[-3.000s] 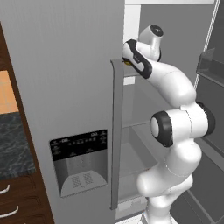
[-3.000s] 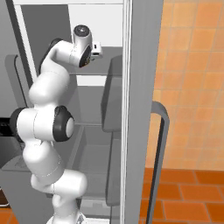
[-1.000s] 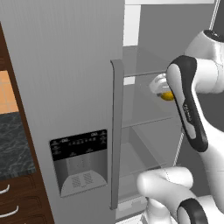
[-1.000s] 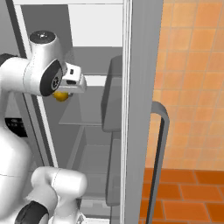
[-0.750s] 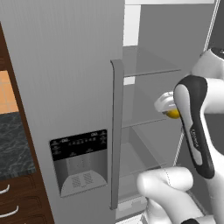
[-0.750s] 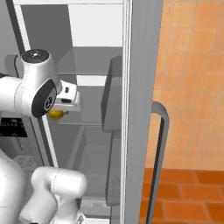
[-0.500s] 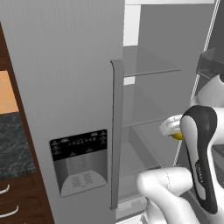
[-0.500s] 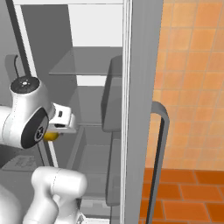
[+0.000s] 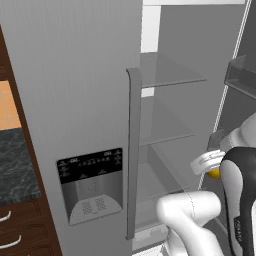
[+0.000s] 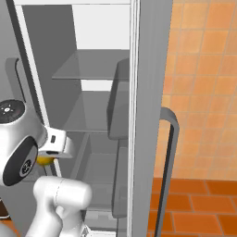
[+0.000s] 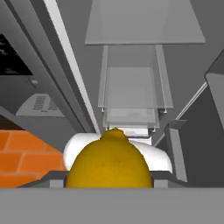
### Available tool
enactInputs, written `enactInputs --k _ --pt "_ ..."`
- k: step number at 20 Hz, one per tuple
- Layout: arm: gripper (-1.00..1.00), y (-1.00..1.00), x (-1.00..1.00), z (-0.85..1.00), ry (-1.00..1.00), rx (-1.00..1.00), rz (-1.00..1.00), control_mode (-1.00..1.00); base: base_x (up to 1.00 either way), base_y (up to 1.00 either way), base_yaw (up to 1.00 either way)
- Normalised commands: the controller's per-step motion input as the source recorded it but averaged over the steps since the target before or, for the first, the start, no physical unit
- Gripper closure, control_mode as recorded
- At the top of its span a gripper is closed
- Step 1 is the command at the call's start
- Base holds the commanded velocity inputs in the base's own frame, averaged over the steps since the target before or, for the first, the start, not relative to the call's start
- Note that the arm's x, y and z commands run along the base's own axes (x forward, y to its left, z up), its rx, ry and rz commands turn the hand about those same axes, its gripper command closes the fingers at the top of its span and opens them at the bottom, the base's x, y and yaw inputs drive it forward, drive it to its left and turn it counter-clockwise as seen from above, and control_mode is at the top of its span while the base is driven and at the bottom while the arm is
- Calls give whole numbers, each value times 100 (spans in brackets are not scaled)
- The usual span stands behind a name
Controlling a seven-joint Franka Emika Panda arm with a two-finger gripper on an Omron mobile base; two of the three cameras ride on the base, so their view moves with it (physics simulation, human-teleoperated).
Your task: Place one lemon and one steak in each tupperware on the nearby counter, to pack two identical lunches.
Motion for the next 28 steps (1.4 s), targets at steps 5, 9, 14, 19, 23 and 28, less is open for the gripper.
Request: enactInputs --k 5,9,14,19,23,28 --pt "100 0 0 0 0 0 0 100 -70 38 0" --pt "100 0 0 0 0 0 0 100 -46 74 0" --pt "100 0 0 0 0 0 0 100 -16 100 0" --pt "100 0 0 0 0 0 0 100 -3 100 0" --pt "100 0 0 0 0 0 0 100 -13 100 0" --pt "100 0 0 0 0 0 0 100 -14 100 0"
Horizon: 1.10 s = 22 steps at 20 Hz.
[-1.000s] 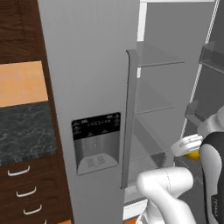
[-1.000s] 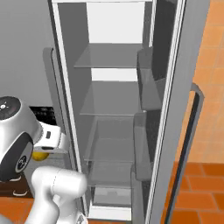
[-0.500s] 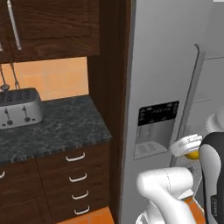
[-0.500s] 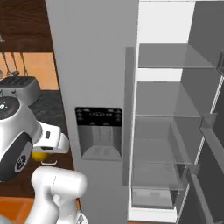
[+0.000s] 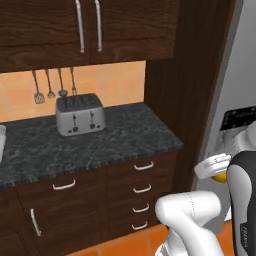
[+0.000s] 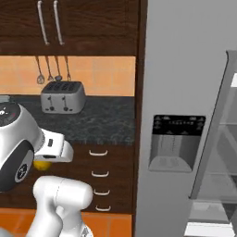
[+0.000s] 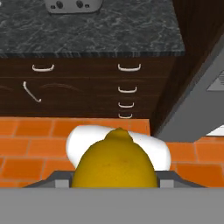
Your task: Place one lemon and one steak in each tupperware on the nearby counter, to pack two identical lunches.
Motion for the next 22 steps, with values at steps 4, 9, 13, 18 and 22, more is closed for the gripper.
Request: enactInputs --k 4,9,13,18,22 --pt "100 0 0 0 0 0 0 100 -8 100 0" --pt "100 0 0 0 0 0 0 100 -1 100 0" --pt "100 0 0 0 0 0 0 100 0 100 0" --pt "100 0 0 0 0 0 0 100 1 100 0" --pt "100 0 0 0 0 0 0 100 19 100 1"
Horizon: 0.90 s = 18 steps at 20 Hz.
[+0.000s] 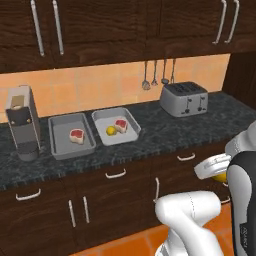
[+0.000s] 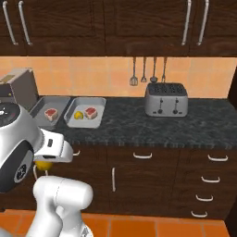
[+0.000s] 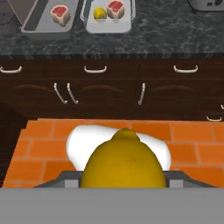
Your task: Place one lemon and one steak in each tupperware on the nearby counter, to pack two identical lunches.
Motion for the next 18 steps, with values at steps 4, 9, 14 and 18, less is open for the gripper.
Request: enactInputs --k 4,9,14,18 --pt "100 0 0 0 0 0 0 100 66 94 0" --pt "100 0 0 0 0 0 0 100 57 42 0" --pt "100 0 0 0 0 0 0 100 51 28 1" --pt "100 0 0 0 0 0 0 100 51 41 5"
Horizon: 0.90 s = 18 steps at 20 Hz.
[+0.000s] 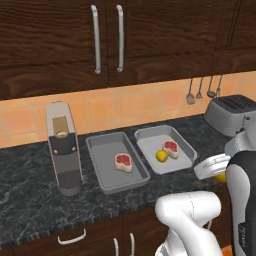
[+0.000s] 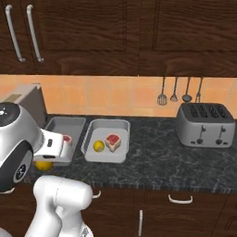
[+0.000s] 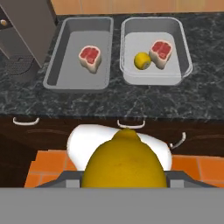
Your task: Place one lemon and one steak in each tupperware on the nearby counter, to pack two identical lunches.
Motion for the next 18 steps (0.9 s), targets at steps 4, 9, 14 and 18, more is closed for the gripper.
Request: enactInputs --k 4,9,14,18 --pt "100 57 60 -37 8 0 4 -100 0 0 0" --pt "100 77 91 -40 4 0 1 -100 0 0 0" --pt "100 47 100 -43 3 0 0 -100 0 0 0" --pt "100 34 100 -15 1 0 -1 -100 0 0 0"
